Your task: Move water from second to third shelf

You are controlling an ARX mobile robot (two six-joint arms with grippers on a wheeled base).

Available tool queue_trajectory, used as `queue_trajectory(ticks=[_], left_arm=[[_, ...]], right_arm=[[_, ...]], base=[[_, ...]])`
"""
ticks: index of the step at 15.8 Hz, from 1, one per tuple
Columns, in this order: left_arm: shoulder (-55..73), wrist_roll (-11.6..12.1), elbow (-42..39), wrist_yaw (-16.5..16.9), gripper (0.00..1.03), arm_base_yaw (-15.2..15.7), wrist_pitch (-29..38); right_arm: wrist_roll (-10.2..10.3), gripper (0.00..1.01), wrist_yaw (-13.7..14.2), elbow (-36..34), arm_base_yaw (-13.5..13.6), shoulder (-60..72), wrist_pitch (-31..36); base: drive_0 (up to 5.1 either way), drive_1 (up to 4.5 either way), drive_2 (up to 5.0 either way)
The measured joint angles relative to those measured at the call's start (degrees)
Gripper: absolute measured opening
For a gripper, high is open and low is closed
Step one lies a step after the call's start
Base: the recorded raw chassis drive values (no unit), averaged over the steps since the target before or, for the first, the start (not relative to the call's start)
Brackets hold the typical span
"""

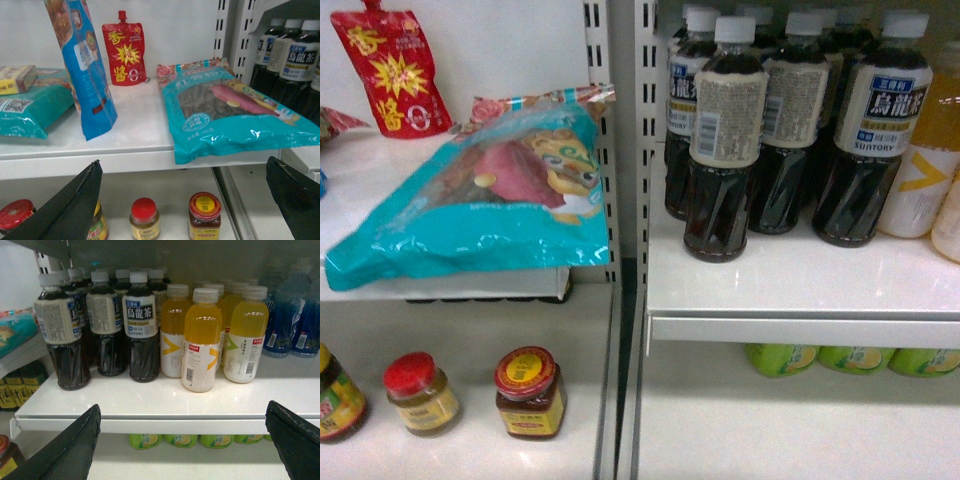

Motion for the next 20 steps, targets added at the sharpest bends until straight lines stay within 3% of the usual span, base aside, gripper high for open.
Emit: queue_trajectory(ticks=[20], left_arm=[[0.0,0.0,0.0,-0.1,0.98,0.0,0.0]], right_arm=[[0.0,0.98,0.0,0.0,0.0,0.0,-0.1]], base=[[0.0,0.0,0.0]])
